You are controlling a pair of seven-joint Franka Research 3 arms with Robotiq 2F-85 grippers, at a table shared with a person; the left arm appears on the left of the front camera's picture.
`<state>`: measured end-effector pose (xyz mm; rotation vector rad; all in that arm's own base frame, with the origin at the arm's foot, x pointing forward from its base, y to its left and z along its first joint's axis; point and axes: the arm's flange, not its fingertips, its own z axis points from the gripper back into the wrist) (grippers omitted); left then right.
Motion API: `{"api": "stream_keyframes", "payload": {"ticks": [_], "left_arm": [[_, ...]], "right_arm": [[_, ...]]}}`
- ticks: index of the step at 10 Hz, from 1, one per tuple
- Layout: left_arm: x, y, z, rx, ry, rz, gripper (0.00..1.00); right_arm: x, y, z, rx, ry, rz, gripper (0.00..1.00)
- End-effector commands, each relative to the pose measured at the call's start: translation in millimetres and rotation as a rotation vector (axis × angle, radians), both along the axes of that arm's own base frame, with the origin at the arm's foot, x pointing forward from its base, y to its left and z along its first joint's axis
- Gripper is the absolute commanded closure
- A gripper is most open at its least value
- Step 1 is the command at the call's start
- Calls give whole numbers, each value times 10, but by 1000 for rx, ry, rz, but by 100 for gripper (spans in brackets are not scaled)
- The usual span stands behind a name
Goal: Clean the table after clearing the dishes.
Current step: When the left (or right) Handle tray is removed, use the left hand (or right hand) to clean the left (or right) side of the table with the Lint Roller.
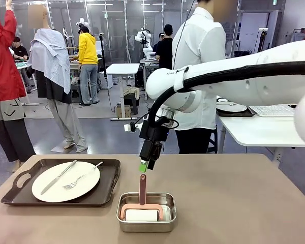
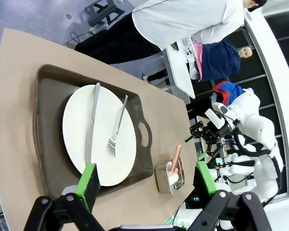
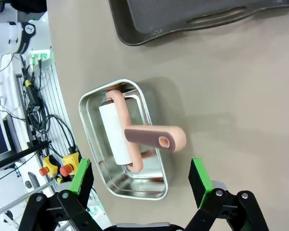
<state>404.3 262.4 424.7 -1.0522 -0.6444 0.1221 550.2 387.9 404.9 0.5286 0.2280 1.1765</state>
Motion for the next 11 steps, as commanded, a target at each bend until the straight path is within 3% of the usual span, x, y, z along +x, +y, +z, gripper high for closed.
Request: {"api": "stream_keyframes", "payload": {"ticks": [1, 4, 8, 11], "left_arm": [[-23, 21, 15, -6, -12, -10, 0], [-23, 21, 15, -6, -12, -10, 0], [-23, 21, 15, -6, -12, -10, 0], [-23, 21, 15, -6, -12, -10, 0]], "right_arm": [[135, 186, -38, -23, 18, 59, 0], [203, 288, -209, -36, 65, 129, 0], [228, 361, -400, -60, 207, 210, 0], [225, 447, -516, -64, 220, 202, 0]]}}
